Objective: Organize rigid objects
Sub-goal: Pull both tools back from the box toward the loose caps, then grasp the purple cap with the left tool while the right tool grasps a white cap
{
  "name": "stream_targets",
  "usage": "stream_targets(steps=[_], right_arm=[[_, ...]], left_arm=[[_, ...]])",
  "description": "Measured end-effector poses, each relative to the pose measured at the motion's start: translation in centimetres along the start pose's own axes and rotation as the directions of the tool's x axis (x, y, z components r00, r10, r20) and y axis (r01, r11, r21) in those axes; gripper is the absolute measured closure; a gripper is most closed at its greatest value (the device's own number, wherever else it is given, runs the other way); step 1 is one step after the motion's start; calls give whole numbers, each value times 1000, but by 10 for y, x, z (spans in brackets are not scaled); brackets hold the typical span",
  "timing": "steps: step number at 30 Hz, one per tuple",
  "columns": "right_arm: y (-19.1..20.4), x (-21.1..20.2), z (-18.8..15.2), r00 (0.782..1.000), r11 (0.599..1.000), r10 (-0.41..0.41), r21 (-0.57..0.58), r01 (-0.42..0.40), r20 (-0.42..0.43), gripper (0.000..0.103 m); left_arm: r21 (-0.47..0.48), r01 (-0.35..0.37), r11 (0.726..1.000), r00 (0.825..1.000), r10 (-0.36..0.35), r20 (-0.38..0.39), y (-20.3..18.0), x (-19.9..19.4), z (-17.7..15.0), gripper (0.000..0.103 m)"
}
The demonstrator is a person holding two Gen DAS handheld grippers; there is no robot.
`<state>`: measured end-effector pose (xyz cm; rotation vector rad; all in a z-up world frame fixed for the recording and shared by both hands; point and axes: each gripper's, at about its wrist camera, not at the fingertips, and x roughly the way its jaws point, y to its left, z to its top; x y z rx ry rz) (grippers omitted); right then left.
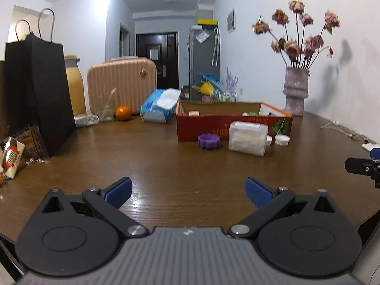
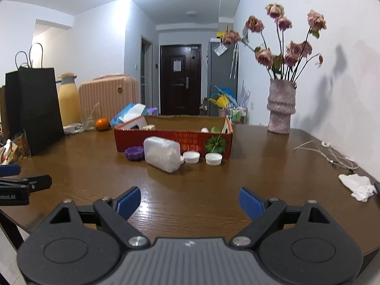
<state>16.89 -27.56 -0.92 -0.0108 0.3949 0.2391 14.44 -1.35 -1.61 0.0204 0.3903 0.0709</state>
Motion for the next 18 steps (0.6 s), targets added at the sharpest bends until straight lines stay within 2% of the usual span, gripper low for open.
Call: stream_targets(steps=[4,13,18], right_arm=[[-5,24,-1,999,1000,-12,12,12,-44,14],[-24,78,17,994,1000,-28,11,30,-103,15],[-37,108,28,992,999,-35,23,38,-124,15]], left_arm=[[7,1,1000,999,-1,-48,-2,24,0,0],[28,2,1000,995,1,-102,-6,82,17,0],[19,35,999,991,-33,-130,-6,114,30,0]])
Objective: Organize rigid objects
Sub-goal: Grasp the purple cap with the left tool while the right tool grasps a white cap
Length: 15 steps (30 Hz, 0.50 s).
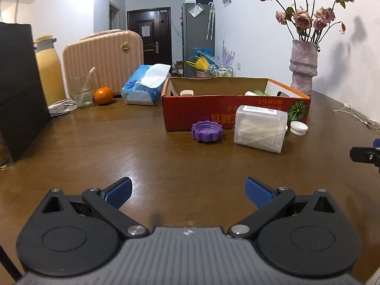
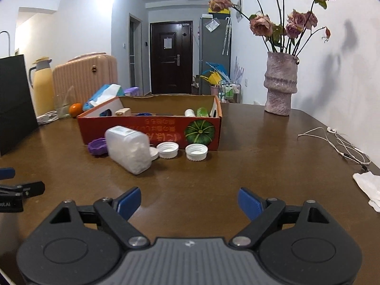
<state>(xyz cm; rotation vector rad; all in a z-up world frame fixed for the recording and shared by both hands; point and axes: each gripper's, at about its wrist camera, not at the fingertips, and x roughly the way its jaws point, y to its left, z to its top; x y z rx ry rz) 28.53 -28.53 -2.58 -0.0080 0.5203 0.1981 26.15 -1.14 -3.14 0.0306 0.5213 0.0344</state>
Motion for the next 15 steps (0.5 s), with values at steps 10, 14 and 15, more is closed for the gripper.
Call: stream_targets(steps=[10,14,15], right_arm=[[-16,53,24,999,1000,27,8,-27,-42,18],[-20,78,39,998,999,42,-1,-42,-56,22],[-21,85,42,997,999,47,-1,-47,-60,22]], left_arm=[[-40,89,995,994,-91,-53,2,62,41,0],[-69,131,989,987,-136,-81,4,91,57,3],[-75,137,988,986,-143,-84,4,98,61,7]])
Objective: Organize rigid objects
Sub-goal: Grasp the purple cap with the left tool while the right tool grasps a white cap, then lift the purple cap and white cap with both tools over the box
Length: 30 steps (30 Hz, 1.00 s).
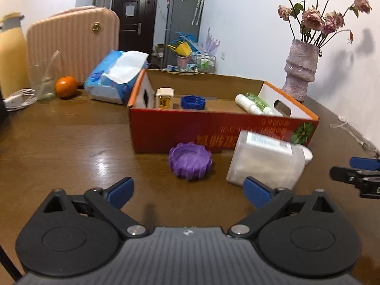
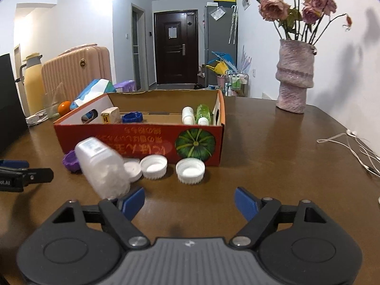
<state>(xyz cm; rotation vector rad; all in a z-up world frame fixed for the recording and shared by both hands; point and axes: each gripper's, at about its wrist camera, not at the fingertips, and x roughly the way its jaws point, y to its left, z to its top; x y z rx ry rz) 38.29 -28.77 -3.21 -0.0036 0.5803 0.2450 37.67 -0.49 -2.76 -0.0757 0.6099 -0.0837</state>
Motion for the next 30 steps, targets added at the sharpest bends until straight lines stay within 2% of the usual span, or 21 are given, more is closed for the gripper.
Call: stream_targets(steps=[3,5,9,10,12,14,16,22,30], right_arm=[[-4,23,12,1000,1000,13,3,-13,-24,24],[-6,39,18,998,1000,30,5,-30,-51,36],[-9,67,24,993,999,50,19,-49,-104,42],[-10,72,25,993,999,46,19,-44,-112,46],[-14,80,26,992,999,41,27,-38,-118,54],[-18,87,26,991,998,46,47,-41,-126,64],[-21,89,26,991,997,53,56,-46,-120,64],[-19,87,26,993,998,46,46,-41,-108,64],[-10,35,34,998,998,53,32,-52,-27,64]], left_arm=[[-9,-6,1000,1000,6,-19,1,21,10,16],[-17,1,1000,999,-2,-42,3,35,16,20],[-27,19,999,997,-21,-80,4,58,23,26],[-23,19,1000,996,-21,-85,4,62,25,27],[-11,24,1000,996,-25,-91,3,69,26,39],[-6,20,1000,996,-21,-86,2,72,26,43],[3,17,1000,996,-17,-82,2,73,27,48],[31,11,999,999,-9,-53,-2,64,26,48],[38,-22,999,998,19,62,-12,2,21,48]])
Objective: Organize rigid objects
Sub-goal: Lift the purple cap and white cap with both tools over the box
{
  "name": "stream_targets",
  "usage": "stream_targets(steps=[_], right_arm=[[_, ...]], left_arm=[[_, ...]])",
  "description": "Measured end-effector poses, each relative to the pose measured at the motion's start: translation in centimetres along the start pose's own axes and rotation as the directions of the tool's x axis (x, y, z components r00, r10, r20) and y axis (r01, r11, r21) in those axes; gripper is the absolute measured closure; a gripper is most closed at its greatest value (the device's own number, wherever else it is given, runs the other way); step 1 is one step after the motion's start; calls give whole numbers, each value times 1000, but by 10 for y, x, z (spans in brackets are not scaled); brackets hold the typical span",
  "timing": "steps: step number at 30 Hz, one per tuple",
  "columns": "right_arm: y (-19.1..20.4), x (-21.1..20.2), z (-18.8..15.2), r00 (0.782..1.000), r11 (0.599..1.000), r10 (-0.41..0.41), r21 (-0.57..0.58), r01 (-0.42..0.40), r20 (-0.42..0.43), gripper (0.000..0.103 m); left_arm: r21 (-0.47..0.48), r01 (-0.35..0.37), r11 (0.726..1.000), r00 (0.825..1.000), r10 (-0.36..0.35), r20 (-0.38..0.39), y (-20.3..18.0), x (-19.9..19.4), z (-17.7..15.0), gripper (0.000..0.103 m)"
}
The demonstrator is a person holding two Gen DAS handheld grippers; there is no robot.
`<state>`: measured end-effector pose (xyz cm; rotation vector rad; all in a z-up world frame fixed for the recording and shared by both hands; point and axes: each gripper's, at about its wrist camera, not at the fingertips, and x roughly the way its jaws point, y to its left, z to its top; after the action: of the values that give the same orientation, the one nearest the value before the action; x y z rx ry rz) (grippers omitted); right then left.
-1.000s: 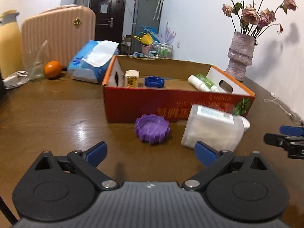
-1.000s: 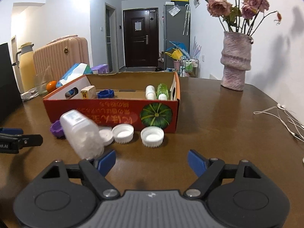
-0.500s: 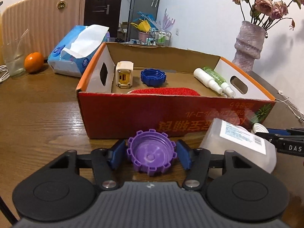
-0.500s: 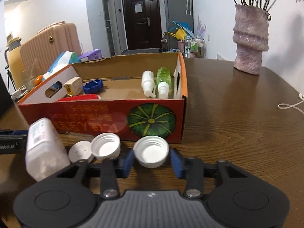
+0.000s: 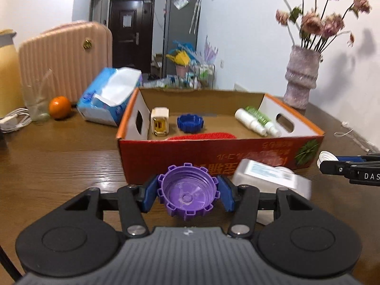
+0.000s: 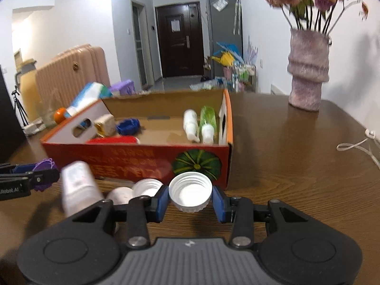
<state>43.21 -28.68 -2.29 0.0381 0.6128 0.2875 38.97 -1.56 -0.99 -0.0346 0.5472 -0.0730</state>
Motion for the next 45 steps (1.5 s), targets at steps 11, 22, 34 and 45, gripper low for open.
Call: stream_targets(steps=[11,22,34,45], right_arm=[[28,-119,-18,991,1000,-1,8,0,132,64],[60,-226,-51,967,1000,-18,-12,22,254,64],[91,-308,-74,929,998,-3,-51,24,370,64],[98,-288,-64,931,997,9,-72,19,366,64]], left_arm=[[-149,-5,989,992,23,120,21,-132,-22,48],[-125,8,992,967,24,253,12,-241,-45,48],[-112,30,993,918,17,396,11,-333,-70,48],[-142,-7,990,937,56,346,28,-308,-69,48]])
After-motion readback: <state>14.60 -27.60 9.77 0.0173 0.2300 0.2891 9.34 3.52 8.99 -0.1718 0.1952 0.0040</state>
